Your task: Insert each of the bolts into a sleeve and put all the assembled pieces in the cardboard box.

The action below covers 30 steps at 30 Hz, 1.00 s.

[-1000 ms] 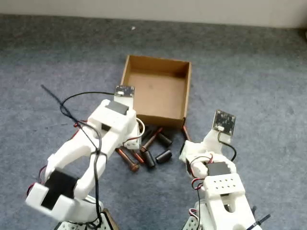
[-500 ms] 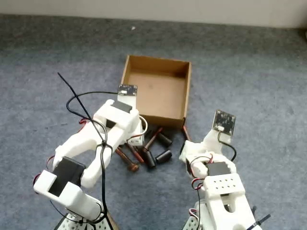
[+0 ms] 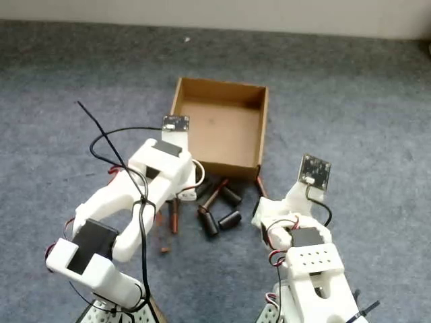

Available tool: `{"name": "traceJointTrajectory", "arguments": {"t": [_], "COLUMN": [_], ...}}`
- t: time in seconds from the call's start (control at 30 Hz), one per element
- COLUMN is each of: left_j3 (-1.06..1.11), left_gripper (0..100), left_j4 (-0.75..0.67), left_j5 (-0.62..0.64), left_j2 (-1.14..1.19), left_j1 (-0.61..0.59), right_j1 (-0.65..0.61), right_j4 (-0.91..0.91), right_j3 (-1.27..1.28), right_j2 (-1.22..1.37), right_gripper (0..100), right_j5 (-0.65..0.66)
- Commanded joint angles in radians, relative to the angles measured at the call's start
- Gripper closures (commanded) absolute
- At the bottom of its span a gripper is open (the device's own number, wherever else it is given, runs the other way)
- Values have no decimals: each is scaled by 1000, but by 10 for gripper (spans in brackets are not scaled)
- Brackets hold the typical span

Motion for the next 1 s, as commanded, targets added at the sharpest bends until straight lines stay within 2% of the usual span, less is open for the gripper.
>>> {"name": "traceJointTrajectory", "arguments": {"t": [0.0, 0.23, 0.43, 0.7, 0.97], "left_j3": [-8, -10, -15, 67, 185], "left_gripper": [988, 994, 995, 995, 995], "left_j4": [-14, -8, -6, 2, -49], "left_j5": [2, 2, -74, -80, -178], "left_j2": [-4, -12, -27, -292, -535], "left_j1": [-19, -19, -18, -18, -19], "right_j1": [13, 13, 13, 12, 12], "right_j4": [-19, -19, -19, -19, -19], "right_j3": [-4, -4, -4, -4, -2], "right_j2": [-22, -22, -28, -28, -30], "right_gripper": [995, 995, 995, 995, 995], "right_j5": [5, 5, 5, 5, 8]}}
